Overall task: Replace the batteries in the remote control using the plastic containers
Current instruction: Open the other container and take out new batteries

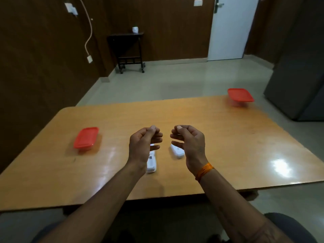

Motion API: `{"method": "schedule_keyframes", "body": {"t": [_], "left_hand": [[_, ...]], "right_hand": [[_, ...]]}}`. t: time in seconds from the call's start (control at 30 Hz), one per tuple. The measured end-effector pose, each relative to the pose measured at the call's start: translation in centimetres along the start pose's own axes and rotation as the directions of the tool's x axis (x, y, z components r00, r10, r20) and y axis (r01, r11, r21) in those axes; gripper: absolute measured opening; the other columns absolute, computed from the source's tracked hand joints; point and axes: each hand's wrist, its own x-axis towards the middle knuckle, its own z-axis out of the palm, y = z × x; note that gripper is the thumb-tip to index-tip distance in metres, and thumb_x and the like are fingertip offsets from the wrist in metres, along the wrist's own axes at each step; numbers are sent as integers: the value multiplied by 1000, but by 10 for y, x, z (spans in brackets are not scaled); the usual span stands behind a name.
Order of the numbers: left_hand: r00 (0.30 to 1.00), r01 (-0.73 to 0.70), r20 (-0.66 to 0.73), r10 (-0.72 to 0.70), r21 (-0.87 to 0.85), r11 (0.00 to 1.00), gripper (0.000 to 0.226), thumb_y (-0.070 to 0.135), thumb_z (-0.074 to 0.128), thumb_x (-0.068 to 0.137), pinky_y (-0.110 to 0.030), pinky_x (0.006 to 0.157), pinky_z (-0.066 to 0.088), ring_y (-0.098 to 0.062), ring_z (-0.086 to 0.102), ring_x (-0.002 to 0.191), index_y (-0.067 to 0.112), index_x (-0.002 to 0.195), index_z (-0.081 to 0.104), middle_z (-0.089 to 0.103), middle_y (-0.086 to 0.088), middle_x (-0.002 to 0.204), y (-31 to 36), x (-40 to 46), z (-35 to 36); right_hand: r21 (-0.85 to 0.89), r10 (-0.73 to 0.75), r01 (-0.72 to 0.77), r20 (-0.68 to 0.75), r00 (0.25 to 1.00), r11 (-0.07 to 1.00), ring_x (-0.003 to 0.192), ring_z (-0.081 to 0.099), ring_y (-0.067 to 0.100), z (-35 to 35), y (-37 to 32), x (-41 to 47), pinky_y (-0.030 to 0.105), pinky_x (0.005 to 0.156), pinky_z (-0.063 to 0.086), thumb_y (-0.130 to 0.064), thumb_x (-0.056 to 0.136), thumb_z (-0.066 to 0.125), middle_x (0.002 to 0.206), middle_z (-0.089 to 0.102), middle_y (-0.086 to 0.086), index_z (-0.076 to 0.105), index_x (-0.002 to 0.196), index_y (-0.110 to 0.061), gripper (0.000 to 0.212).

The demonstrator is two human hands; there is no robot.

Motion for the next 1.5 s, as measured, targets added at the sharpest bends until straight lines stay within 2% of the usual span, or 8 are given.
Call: {"method": "schedule_keyframes", "body": {"t": [0.4, 0.57, 0.77, 0.87, 1.0, 1.13, 1.27, 1.5], "left_hand": [[955, 10, -294, -35, -84, 996, 17, 25, 64, 102, -32, 68, 58, -19, 74, 81, 13, 98, 75, 79, -8, 94, -4, -1, -180], [908, 19, -418, -23, -13, 1000, 21, 0, 59, 98, -38, 74, 60, -21, 72, 90, 8, 112, 72, 77, -8, 100, -21, 29, -233], [889, 175, -457, -13, 313, 934, 52, 16, 73, 92, -30, 95, 52, -23, 57, 135, 21, 142, 59, 61, -4, 144, -52, 70, -271], [909, 225, -413, -48, 392, 892, 75, 22, 78, 90, -40, 110, 46, -26, 48, 144, 20, 157, 44, 49, -8, 158, -61, 87, -278], [937, 167, -349, 10, 473, 865, 67, 25, 83, 85, -42, 105, 52, -23, 58, 130, 25, 146, 56, 64, -3, 140, -67, 101, -281], [942, 137, -332, 43, 498, 856, 66, 25, 85, 81, -39, 100, 54, -18, 62, 119, 27, 142, 60, 68, 3, 129, -68, 105, -283], [943, 129, -330, 39, 473, 872, 86, 23, 88, 77, -43, 108, 52, -16, 59, 128, 27, 153, 48, 60, 2, 145, -67, 101, -282], [946, 130, -318, 67, 560, 819, 112, 42, 88, 80, -49, 115, 47, -32, 50, 143, 20, 165, 19, 46, -11, 160, -57, 75, -260]], "right_hand": [[-107, 49, -19, 283, 958, 994, 80, 73, 17, 139, 64, -34, 38, 76, 62, -15, 100, 62, 97, 77, 13, 75, 102, -4, 17], [-287, -3, 134, 414, 910, 949, 78, 73, 14, 195, 97, -18, 37, 74, 59, -3, 98, 56, 93, 78, 7, 74, 103, -10, 20], [-574, -79, 499, 602, 795, 650, 107, 65, 15, 243, 131, 19, 35, 97, 55, -6, 90, 67, 123, 68, -2, 71, 122, -19, 34], [-593, -54, 637, 710, 702, 492, 129, 56, 24, 261, 139, 40, 38, 112, 46, -8, 86, 71, 140, 59, 4, 67, 134, -19, 49], [-564, -7, 770, 806, 592, 299, 139, 46, 28, 277, 146, 56, 39, 111, 41, -14, 90, 72, 153, 52, 6, 63, 140, -19, 51], [-512, -68, 839, 845, 530, 182, 130, 55, 31, 279, 152, 58, 49, 98, 54, -18, 93, 68, 136, 67, 6, 68, 129, -16, 35], [-487, -206, 861, 836, 509, 147, 115, 61, 32, 273, 151, 50, 47, 76, 58, -22, 95, 67, 115, 73, 5, 69, 113, -15, 19], [-522, -301, 804, 747, 592, 285, 101, 68, 29, 261, 135, 12, 42, 82, 57, -29, 99, 65, 111, 75, 5, 70, 117, -16, 22]]}}
